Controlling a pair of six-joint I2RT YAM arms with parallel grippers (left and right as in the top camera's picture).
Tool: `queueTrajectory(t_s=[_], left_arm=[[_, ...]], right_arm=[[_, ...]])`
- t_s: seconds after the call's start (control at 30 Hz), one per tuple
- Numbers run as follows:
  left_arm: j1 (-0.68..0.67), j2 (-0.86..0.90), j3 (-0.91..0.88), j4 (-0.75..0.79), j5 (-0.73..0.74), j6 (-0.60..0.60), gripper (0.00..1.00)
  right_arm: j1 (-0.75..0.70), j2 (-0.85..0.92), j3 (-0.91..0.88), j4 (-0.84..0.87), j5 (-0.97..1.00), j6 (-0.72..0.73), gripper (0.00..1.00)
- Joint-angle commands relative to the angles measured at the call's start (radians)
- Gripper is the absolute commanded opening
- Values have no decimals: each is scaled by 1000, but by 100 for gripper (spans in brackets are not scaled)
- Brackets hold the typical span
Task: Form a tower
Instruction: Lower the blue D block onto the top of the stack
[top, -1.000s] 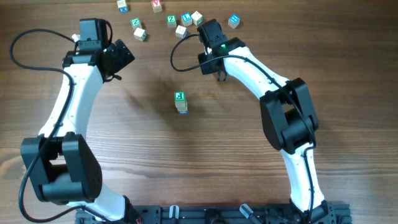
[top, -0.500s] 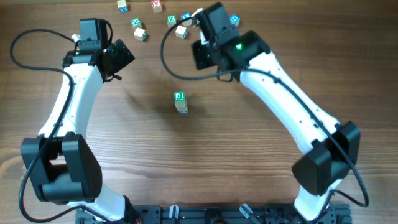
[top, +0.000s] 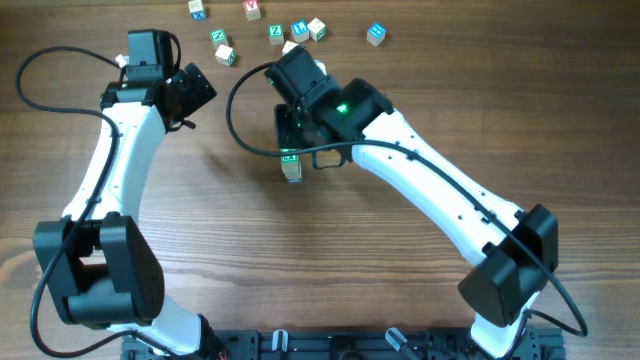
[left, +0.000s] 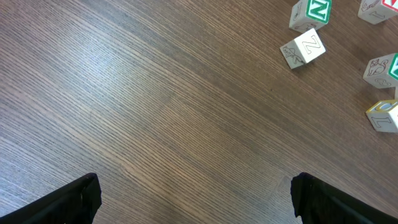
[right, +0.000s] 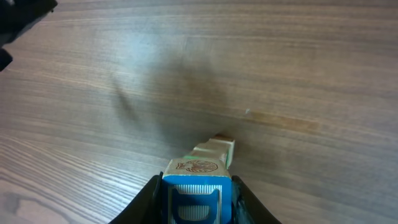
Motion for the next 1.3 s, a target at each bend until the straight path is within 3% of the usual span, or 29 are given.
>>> queueTrajectory(t_s=[0.0, 0.6, 1.27], left_arm=[[3, 6, 14, 2, -6, -6, 100], [3, 6, 14, 2, -6, -6, 100], [3, 6, 14, 2, -6, -6, 100]], right_arm=[[32, 50, -7, -16, 49, 55, 12], [71, 95, -7, -26, 147, 82, 13], [73, 95, -8, -33, 100, 89, 14]])
